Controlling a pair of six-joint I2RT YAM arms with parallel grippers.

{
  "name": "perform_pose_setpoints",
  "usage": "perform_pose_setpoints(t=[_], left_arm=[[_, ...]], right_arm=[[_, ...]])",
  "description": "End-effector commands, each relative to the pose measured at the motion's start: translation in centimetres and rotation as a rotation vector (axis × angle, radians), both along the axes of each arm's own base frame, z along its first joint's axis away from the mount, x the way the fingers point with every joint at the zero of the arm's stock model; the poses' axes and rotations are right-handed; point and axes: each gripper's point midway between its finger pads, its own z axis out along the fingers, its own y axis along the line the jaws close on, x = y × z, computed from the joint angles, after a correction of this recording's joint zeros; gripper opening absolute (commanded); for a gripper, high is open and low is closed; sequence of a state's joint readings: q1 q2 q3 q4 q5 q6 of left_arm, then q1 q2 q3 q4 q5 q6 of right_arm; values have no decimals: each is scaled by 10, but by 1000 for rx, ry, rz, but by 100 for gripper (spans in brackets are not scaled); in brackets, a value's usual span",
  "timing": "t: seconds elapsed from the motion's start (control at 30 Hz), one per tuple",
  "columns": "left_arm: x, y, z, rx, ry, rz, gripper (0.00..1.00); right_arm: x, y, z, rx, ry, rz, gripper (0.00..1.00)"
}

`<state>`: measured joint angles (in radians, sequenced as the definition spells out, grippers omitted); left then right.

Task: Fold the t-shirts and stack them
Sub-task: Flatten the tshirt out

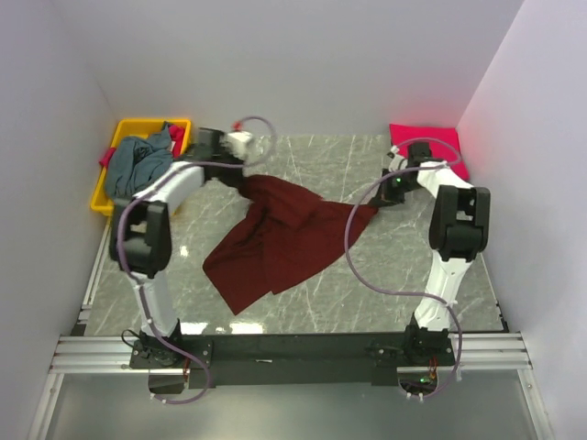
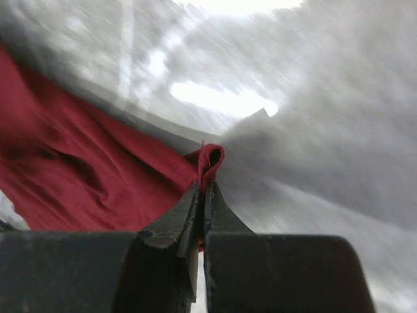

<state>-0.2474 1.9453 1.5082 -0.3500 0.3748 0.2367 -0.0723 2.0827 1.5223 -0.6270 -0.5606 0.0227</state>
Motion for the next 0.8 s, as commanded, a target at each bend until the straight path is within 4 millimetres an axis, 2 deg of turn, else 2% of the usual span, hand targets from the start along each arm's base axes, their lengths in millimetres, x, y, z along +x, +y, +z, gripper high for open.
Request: perform_pose_setpoints(t=[0.0,0.03,0.1,0.13,0.17,0.23,0.27,0.3,0.33,0.47,0.5,0.53,0.57,0.6,0.67,0.7,0.73,0.77], left_arm=[[-2,64,16,-35,21,252,0],[-11,79,8,-11,48,301,0],[-27,101,-5,15,105,348,0],[-35,105,-3,23,111,352,0],[-50,112,-17,49,146,357,0],[-67,121,-20,65,161,370,0],[-81,125,-33,89,198,374,0],[-92,129,-37,103,228,382,0],[-104,133,-43,113,252,392,0],[-144,140,-57,179,339,346,0],[-152,132,-59,156,360,289,1],[-169,126,-59,143,404,231,2],[-174,123,-57,143,388,157,22],[-177,112,-42,79,345,97,34],[-169,103,-24,32,254,54,57],[-162,94,-11,-21,218,37,60],[-144,88,9,-61,160,50,62],[-135,80,18,-83,137,41,64]], right_arm=[[-26,-31,10,-81,-2,29,0],[-38,-35,9,-89,19,33,0],[-48,-46,9,-118,22,47,0],[-55,-55,9,-124,39,37,0],[-62,-59,11,-133,41,41,0],[-73,-72,13,-159,51,48,0],[-79,-75,13,-166,61,55,0],[-83,-80,14,-186,59,70,0],[-91,-84,15,-199,73,75,0],[-104,-106,23,-268,57,89,0],[-106,-106,24,-276,46,116,0],[-110,-102,29,-259,44,133,0],[-112,-99,30,-243,39,152,0],[-115,-93,32,-222,43,164,0],[-117,-83,34,-182,35,187,0],[-118,-77,33,-174,39,202,0],[-118,-74,32,-166,42,208,0],[-118,-71,32,-157,40,211,0]])
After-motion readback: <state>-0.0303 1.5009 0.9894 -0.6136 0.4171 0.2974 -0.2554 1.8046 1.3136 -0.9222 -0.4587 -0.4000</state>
